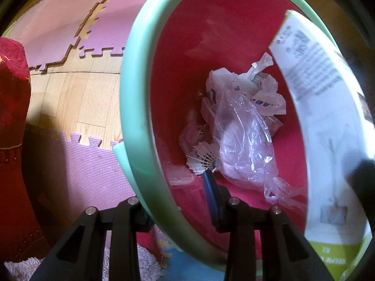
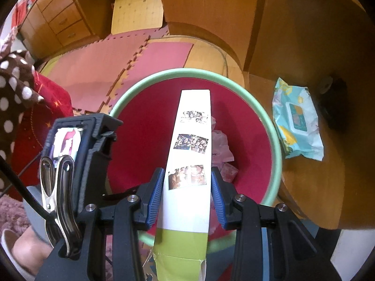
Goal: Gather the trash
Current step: 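Lift the box with the right tool and carry it over the bucket, then lower the box into the bucket and open the right tool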
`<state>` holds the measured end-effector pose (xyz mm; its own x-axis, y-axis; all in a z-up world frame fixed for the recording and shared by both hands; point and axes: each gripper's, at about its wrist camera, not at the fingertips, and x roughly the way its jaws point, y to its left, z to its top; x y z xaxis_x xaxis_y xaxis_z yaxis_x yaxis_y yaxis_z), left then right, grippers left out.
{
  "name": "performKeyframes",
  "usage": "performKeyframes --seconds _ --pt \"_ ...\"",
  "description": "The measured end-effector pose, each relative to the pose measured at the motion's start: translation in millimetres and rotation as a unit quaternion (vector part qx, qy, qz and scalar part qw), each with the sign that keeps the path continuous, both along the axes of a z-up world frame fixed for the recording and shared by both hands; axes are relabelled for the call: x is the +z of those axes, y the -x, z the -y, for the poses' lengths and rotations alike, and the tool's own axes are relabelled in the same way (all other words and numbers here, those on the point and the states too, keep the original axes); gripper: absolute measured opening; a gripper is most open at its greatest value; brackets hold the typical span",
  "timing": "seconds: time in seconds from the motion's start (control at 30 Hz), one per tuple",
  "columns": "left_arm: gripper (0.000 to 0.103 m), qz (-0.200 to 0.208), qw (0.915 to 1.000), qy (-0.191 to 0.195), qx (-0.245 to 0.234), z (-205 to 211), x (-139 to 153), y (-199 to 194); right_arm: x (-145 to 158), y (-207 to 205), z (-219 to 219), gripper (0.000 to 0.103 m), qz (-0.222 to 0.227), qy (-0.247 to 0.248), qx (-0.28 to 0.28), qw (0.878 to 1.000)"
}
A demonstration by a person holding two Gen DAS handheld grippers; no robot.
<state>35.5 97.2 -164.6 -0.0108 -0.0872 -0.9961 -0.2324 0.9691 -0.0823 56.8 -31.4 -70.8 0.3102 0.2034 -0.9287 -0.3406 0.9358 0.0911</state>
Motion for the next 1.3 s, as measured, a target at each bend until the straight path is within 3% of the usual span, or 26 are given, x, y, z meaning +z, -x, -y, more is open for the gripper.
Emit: performKeyframes --seconds 0.5,0.7,0.87,0.93,1.0,1.3 --pt "0.036 0.000 1.0000 0.001 0.000 1 0 0 -14 -6 -6 0.041 -0.034 -0.029 0.013 0.999" --pt "0.037 0.000 1.0000 0.001 0.000 2 0 0 4 -2 2 0.050 -0.025 -0.055 0.007 0.998" --pt "0.037 0.000 1.0000 0.001 0.001 1 0 0 25 -3 13 0.050 -0.008 -0.101 -0.003 0.995" --pt "0.037 0.000 1.0000 0.000 0.000 1 0 -1 26 -8 19 0.046 -0.004 -0.103 -0.015 0.995" --pt "0.037 0.000 1.0000 0.000 0.000 2 0 -1 19 -12 21 0.031 -0.019 -0.094 -0.023 0.995" --pt "0.037 0.000 1.0000 -0.001 -0.002 3 0 0 -29 -15 17 0.022 -0.096 -0.091 -0.023 0.991"
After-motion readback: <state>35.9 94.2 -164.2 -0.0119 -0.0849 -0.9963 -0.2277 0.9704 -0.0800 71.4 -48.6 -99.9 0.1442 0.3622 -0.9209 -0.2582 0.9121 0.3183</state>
